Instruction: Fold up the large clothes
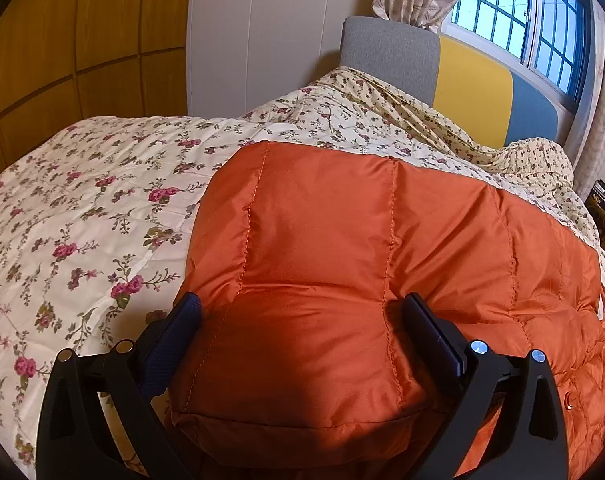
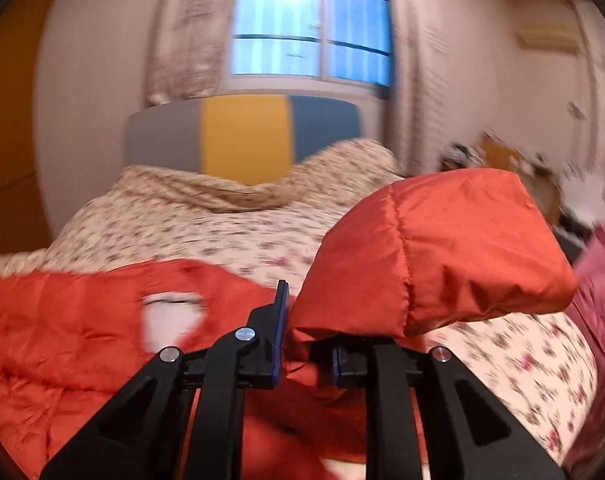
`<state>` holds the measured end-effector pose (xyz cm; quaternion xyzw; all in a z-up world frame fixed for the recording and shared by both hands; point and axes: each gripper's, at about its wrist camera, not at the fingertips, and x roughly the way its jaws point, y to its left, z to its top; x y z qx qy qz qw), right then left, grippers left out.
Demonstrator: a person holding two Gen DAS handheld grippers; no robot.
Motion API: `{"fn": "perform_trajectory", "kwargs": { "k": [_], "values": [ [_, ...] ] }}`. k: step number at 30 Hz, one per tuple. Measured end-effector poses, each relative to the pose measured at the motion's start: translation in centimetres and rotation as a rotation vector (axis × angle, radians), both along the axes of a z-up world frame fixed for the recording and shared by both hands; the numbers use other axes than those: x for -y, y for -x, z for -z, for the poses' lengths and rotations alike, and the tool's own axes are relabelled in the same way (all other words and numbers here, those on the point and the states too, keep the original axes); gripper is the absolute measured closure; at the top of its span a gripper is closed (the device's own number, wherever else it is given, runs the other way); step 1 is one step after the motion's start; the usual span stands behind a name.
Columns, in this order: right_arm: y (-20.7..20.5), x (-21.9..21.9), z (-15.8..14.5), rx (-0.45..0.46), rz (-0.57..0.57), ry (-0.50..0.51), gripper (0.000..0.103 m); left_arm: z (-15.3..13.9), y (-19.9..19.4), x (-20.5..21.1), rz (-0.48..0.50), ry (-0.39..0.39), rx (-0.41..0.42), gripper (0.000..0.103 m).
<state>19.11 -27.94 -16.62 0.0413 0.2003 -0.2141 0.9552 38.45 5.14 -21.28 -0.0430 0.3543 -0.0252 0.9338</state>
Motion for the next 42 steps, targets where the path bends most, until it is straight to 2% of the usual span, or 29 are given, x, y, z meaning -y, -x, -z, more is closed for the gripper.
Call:
{"fn": "perform_trajectory", "kwargs": {
  "k": [8, 14, 18, 21, 22, 24, 27, 30, 32, 33, 35, 36, 39, 42],
  "values": [
    [-4.2, -10.5, 2.1, 0.005, -0.260, 0.220, 0.089, 0.0, 0.0, 0.0, 0.001, 0.004, -0.001, 0.003],
    [-5.7, -17.4, 4.6, -0.003, -0.522, 0.418, 0.089, 0.1, 0.0, -0.1, 0.001, 0.010, -0.002, 0.003],
    [-6.1, -20.3, 6.8, -0.050, -0.670, 0.524, 0.089, 0.3, 0.0, -0.1, 0.001, 0.022, -0.004, 0.003],
    [-6.6, -21.2, 8.4, -0.111, -0.759, 0.558, 0.089, 0.3, 0.1, -0.2, -0.001, 0.038, -0.005, 0.003],
    [-7.1, -21.5, 9.0, -0.142, -0.786, 0.566, 0.085, 0.3, 0.1, -0.4, -0.002, 0.046, -0.005, 0.003],
    [-7.8, -21.6, 9.7, -0.190, -0.807, 0.567, 0.082, 0.2, 0.3, -0.6, -0.007, 0.063, -0.004, 0.003],
    [-9.0, -20.4, 10.0, -0.229, -0.828, 0.514, 0.079, -0.1, 0.7, -1.3, -0.011, 0.104, -0.011, 0.003],
    [-9.9, -18.7, 9.5, -0.248, -0.840, 0.429, 0.065, -0.8, 1.8, -2.5, -0.024, 0.163, -0.011, 0.003],
    [-10.2, -17.3, 9.1, -0.244, -0.835, 0.383, 0.059, -1.8, 3.1, -3.4, -0.032, 0.229, 0.028, 0.003],
    [-10.4, -16.7, 8.9, -0.247, -0.833, 0.357, 0.058, -2.3, 3.5, -3.6, -0.043, 0.246, 0.049, 0.003],
    [-10.2, -15.7, 8.4, -0.247, -0.839, 0.324, 0.049, -3.6, 4.3, -3.8, -0.061, 0.276, 0.093, 0.003],
    [-10.0, -15.2, 8.0, -0.241, -0.839, 0.322, 0.048, -4.3, 4.5, -3.6, -0.061, 0.294, 0.111, 0.003],
    [-8.7, -15.2, 6.5, -0.229, -0.836, 0.316, 0.048, -5.9, 3.8, -1.8, -0.004, 0.330, 0.099, 0.003],
    [-7.1, -15.2, 5.4, -0.211, -0.817, 0.277, 0.048, -6.7, 2.9, 1.1, 0.094, 0.323, 0.084, 0.003]
  ]
}}
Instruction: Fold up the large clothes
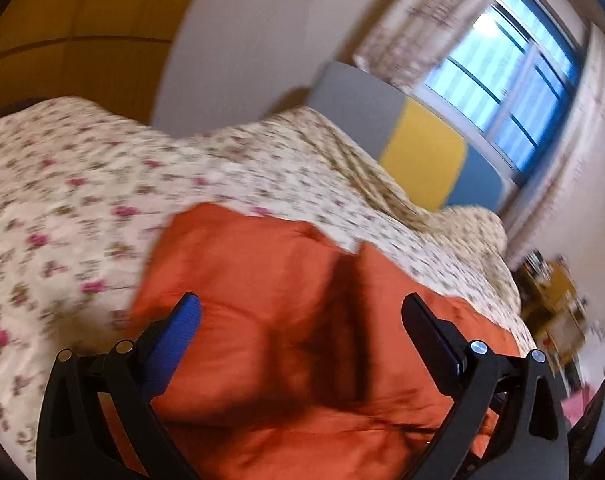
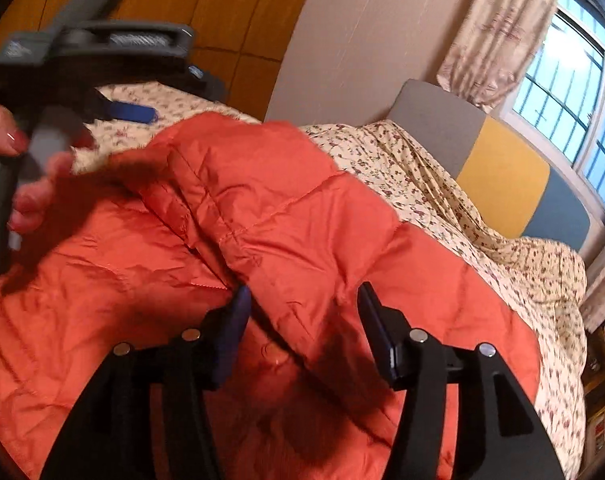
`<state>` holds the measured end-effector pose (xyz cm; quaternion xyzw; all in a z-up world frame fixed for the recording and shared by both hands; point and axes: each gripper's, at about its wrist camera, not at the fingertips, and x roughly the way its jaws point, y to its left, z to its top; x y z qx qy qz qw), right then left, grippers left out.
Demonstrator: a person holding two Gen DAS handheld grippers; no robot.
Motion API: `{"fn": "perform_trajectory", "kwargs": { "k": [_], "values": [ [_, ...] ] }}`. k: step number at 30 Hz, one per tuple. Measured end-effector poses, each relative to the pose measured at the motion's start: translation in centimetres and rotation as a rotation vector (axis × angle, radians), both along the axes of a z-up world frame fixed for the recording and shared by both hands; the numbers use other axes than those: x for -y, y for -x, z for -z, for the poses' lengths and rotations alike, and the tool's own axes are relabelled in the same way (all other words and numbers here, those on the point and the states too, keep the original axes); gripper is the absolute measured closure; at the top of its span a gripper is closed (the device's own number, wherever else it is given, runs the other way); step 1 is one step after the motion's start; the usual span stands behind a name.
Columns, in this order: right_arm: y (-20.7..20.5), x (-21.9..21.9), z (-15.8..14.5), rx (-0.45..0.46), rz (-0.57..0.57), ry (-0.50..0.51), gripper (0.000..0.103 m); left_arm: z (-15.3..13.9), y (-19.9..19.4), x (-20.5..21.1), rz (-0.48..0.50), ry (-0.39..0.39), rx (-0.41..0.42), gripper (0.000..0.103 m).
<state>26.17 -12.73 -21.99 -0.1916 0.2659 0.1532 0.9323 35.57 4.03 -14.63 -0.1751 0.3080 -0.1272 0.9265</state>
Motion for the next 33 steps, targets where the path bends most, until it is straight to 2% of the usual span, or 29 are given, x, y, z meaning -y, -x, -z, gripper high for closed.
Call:
{"fn": "perform_trajectory", "kwargs": {
  "k": [3, 4, 5, 6, 8, 9, 11, 13, 15, 18, 20, 24, 27, 28, 30, 31, 32, 33],
  "values": [
    [1.7, 1.3, -1.8, -0.001, 0.065, -0.075, 0.042, 0.4, -1.0, 3.2, 0.076, -0.059, -0.014, 0.003],
    [2.7, 1.7, -1.8, -0.001, 0.087, -0.105, 0.042, 0.9, -1.5, 4.0, 0.082, -0.082, -0.040, 0.011],
    [2.8, 3.3, -2.3, -0.011, 0.131, -0.170, 0.042, 1.5, -2.0, 4.5, 0.088, -0.088, -0.066, 0.032],
    [2.6, 4.7, -2.7, -0.020, 0.168, -0.210, 0.042, 2.3, -2.5, 4.8, 0.101, -0.078, -0.106, 0.040],
    [2.0, 7.4, -3.3, -0.035, 0.267, -0.284, 0.042, 3.2, -2.7, 4.7, 0.103, -0.053, -0.137, 0.054],
    [1.4, 8.5, -3.7, -0.039, 0.325, -0.306, 0.042, 3.2, -2.4, 4.7, 0.101, -0.050, -0.121, 0.060],
    [-0.1, 11.0, -4.0, -0.048, 0.437, -0.344, 0.042, 2.8, -1.3, 5.0, 0.100, -0.098, -0.085, 0.076],
    [-2.2, 12.6, -4.0, -0.093, 0.513, -0.369, 0.044, 2.6, -0.6, 4.8, 0.099, -0.122, -0.061, 0.082],
    [-3.8, 13.6, -3.7, -0.137, 0.557, -0.392, 0.049, 2.7, 0.4, 4.4, 0.080, -0.144, -0.046, 0.082],
    [-6.6, 14.8, -3.1, -0.177, 0.607, -0.416, 0.049, 3.1, 0.5, 4.1, 0.074, -0.151, -0.054, 0.082],
    [-8.7, 15.1, -1.8, -0.198, 0.625, -0.396, 0.048, 3.6, 0.1, 4.3, 0.076, -0.158, -0.064, 0.081],
    [-7.3, 13.0, 2.1, -0.177, 0.624, -0.334, 0.048, 4.8, -0.1, 4.7, 0.085, -0.169, -0.069, 0.076],
    [-7.3, 12.9, 3.2, -0.175, 0.626, -0.330, 0.048, 5.2, 0.1, 5.0, 0.089, -0.178, -0.069, 0.072],
    [-7.4, 13.1, 3.4, -0.179, 0.625, -0.341, 0.047, 5.2, 0.1, 5.1, 0.089, -0.182, -0.069, 0.069],
    [-7.3, 13.2, 3.7, -0.181, 0.621, -0.357, 0.047, 4.6, 0.6, 5.1, 0.063, -0.202, -0.069, 0.052],
    [-7.3, 13.4, 3.7, -0.181, 0.620, -0.365, 0.047, 4.1, 1.0, 4.9, 0.033, -0.208, -0.064, 0.034],
    [-7.3, 13.5, 3.8, -0.181, 0.620, -0.368, 0.047, 3.1, 2.0, 4.5, -0.015, -0.194, -0.029, 0.025],
    [-7.3, 13.5, 3.7, -0.181, 0.620, -0.369, 0.047, 2.5, 2.7, 4.1, -0.035, -0.172, 0.003, 0.023]
  ]
}}
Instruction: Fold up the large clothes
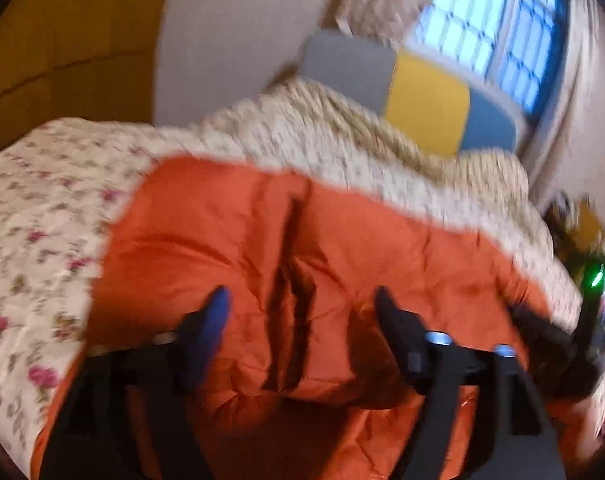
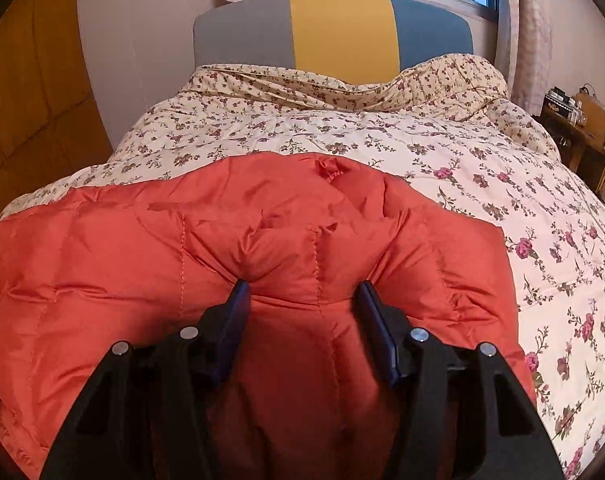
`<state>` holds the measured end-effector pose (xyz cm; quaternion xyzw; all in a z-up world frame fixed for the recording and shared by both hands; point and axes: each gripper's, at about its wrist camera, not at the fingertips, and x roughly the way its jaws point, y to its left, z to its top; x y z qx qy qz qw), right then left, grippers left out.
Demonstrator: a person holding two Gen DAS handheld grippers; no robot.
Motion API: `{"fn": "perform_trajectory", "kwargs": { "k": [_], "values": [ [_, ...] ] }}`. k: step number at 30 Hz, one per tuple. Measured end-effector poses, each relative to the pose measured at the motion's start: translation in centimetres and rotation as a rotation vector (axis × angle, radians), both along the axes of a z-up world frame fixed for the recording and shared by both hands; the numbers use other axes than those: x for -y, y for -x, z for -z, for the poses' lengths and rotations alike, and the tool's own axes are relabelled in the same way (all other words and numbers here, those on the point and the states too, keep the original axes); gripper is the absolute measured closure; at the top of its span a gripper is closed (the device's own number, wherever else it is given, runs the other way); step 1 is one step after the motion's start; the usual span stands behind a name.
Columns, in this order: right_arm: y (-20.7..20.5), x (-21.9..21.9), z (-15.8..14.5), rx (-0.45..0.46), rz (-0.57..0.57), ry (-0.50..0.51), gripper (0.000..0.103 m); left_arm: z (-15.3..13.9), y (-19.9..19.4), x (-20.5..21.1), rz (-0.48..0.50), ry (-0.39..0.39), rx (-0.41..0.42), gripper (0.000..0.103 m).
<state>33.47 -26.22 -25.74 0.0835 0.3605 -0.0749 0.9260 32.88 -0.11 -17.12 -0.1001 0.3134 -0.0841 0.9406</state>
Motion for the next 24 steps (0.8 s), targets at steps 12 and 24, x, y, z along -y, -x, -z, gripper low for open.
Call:
{"fn": "perform_trajectory", "kwargs": {
  "k": [12, 24],
  "values": [
    [4.3, 3.6, -4.1, 0.103, 0.013, -0.142, 0.043, -2.1, -2.6, 7.3, 0.173, -0.259, 0.073, 0.029],
    [0.8, 6.4, -0.6, -0.013, 0.094, -0.136, 0.049, 3.0, -8.7, 6.6, 0.180, -0.308, -0.001, 0.032]
  ]
}}
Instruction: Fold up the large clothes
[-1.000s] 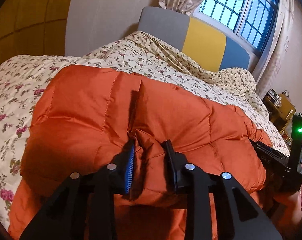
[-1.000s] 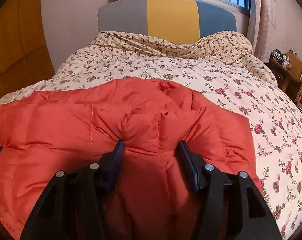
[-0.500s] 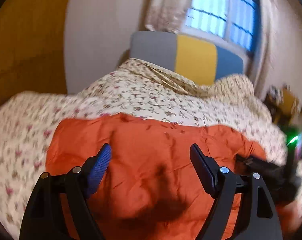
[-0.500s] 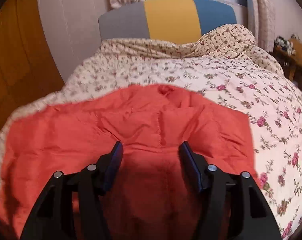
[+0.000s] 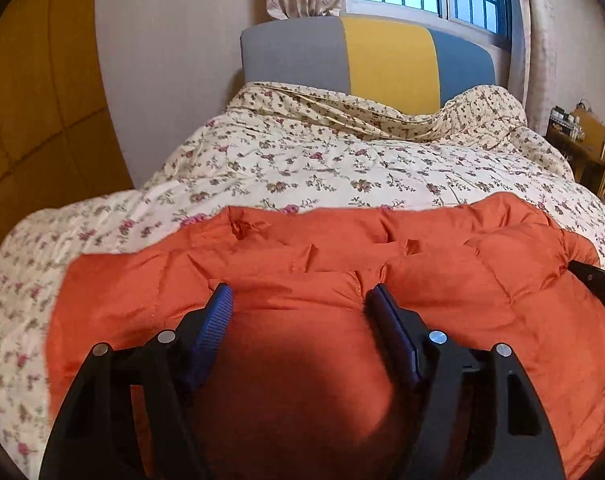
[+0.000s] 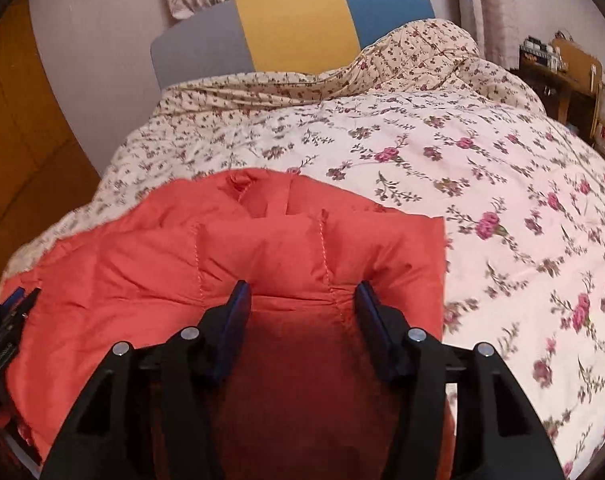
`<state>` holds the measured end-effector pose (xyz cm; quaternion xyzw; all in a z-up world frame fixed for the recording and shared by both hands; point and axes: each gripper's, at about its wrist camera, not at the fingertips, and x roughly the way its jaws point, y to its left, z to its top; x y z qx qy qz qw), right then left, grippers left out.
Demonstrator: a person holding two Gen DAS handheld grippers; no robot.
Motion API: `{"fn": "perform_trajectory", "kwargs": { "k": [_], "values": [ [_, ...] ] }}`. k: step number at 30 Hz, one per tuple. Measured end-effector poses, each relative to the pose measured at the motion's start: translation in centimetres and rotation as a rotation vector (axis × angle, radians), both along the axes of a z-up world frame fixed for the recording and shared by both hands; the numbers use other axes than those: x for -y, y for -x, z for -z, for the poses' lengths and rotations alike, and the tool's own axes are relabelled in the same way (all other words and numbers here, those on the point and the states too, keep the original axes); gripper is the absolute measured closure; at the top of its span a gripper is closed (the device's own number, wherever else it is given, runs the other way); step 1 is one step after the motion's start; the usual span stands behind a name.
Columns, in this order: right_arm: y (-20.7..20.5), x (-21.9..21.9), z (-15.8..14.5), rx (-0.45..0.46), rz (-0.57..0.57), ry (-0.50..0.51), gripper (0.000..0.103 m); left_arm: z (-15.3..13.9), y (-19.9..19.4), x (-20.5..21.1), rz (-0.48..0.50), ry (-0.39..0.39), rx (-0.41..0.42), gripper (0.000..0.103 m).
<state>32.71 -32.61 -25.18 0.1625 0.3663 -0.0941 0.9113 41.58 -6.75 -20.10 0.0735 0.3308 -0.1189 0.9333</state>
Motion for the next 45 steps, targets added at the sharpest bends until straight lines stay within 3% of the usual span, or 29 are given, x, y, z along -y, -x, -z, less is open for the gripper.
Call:
{"fn": "perform_trajectory", "kwargs": {
  "k": [12, 14, 15, 21, 28, 34, 40, 45],
  "values": [
    [-1.3, -0.1, 1.0, -0.027, -0.002, 0.018, 0.047, 1.0, -1.0, 1.2, -0.002, -0.067, -0.033, 0.029],
    [-0.9, 0.0, 0.5, -0.040, -0.005, 0.017, 0.042, 0.2, -0.1, 1.2, -0.048, -0.122, -0.017, 0.003],
    [-0.5, -0.1, 0.1, -0.046, -0.007, 0.019, 0.041, -0.1, 0.4, 1.0, -0.067, -0.134, -0.009, 0.003],
    [4.7, -1.0, -2.6, -0.037, -0.029, 0.043, 0.040, -1.7, 6.1, -1.9, -0.059, -0.070, -0.002, 0.003],
    [11.4, -1.5, -3.9, -0.036, -0.059, 0.020, 0.039, -1.2, 12.1, -6.9, -0.095, -0.030, -0.024, 0.003],
    [17.3, 0.2, -3.1, -0.074, -0.064, 0.028, 0.039, 0.3, 15.3, -11.4, -0.135, -0.066, -0.043, 0.003],
    [22.8, 2.3, -1.1, -0.144, -0.052, 0.009, 0.039, 1.6, 17.8, -15.5, -0.183, 0.008, -0.093, 0.003],
    [26.1, 2.4, -0.3, -0.146, -0.048, -0.027, 0.039, 2.7, 20.3, -17.1, -0.187, 0.041, -0.104, 0.003]
  ]
}}
